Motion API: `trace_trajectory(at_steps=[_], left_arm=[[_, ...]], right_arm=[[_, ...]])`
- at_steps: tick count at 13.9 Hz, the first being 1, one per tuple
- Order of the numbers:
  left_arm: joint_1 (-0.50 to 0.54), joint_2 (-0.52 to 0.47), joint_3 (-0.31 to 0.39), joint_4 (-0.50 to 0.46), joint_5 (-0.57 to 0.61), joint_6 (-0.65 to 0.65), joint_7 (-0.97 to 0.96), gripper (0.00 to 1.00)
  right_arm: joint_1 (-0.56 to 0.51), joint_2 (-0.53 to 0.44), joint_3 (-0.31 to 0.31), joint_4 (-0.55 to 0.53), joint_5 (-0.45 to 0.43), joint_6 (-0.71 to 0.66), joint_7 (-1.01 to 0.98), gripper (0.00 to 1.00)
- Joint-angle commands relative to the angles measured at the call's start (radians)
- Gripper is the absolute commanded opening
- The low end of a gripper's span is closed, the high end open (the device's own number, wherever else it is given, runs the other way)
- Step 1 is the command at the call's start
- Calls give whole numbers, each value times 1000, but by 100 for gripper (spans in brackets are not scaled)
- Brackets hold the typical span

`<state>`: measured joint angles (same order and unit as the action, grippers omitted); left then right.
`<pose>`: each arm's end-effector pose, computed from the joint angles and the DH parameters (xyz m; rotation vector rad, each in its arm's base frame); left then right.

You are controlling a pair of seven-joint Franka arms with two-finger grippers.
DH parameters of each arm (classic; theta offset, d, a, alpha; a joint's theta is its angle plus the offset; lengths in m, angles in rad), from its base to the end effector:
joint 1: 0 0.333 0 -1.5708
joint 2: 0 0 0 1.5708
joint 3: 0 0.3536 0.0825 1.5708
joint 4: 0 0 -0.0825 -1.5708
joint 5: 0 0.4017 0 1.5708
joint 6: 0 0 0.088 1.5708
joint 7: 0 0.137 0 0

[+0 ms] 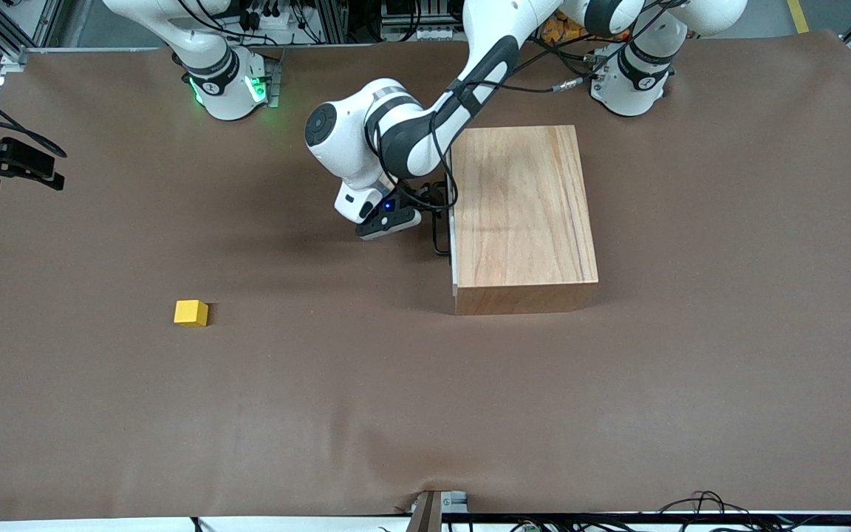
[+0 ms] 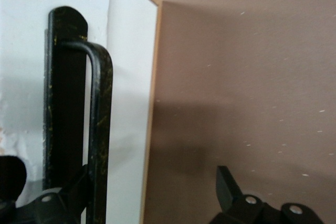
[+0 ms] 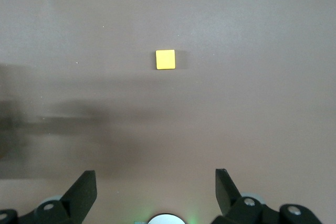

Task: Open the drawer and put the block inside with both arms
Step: 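Pull the drawer open by its handle with the left gripper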

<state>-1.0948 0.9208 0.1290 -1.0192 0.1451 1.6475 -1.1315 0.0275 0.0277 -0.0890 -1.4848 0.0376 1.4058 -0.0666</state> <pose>0.4334 -0.6507 0.2635 -2.7654 -0.1352 -0.1070 0.5607 -0.0281 0.6445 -3.0957 -0.0142 0.1613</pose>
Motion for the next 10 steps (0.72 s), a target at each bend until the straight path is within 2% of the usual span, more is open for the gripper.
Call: trace_trajectory(at_steps=[1,10], left_arm=[[4,16,-3,24,-10,101,-39,100],[4,21,-3,24,-56,264,-123,100]], right_arm=[[-1,6,5,15,-4,-4,7,100],[-20,40,3,15,-10,-1,7,100]])
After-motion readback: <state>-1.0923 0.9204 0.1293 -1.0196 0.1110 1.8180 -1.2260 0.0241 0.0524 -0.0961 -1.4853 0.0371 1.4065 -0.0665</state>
